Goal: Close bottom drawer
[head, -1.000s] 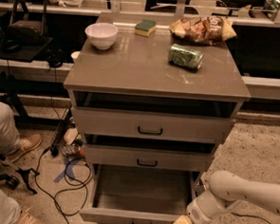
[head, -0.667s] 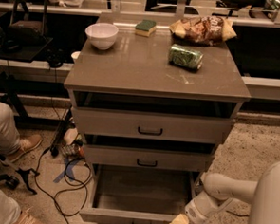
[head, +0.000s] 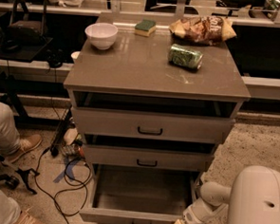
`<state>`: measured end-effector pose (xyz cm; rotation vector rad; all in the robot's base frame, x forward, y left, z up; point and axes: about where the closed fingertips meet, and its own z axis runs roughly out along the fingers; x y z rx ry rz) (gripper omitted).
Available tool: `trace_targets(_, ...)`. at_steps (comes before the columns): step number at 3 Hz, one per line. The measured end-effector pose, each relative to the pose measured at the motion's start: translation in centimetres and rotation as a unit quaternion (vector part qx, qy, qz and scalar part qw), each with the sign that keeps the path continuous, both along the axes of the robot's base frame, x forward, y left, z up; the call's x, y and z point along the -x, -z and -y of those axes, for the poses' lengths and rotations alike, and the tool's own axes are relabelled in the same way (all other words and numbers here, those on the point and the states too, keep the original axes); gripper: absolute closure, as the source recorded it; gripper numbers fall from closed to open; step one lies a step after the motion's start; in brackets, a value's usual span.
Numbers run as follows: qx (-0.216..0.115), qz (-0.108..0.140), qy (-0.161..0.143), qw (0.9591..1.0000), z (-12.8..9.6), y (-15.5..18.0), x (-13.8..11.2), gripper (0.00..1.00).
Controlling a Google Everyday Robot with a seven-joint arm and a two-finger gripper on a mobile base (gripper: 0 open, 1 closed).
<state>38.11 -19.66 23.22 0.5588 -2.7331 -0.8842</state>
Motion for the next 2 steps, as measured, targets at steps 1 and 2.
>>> trace_targets(1, 0.014, 0.008, 0.021, 0.9996, -0.3, 3.9, -0.6, 0.71)
trace_targets(2, 0.017, 0.056, 0.067, 0.996, -0.6, 5.8, -3.3, 0.95)
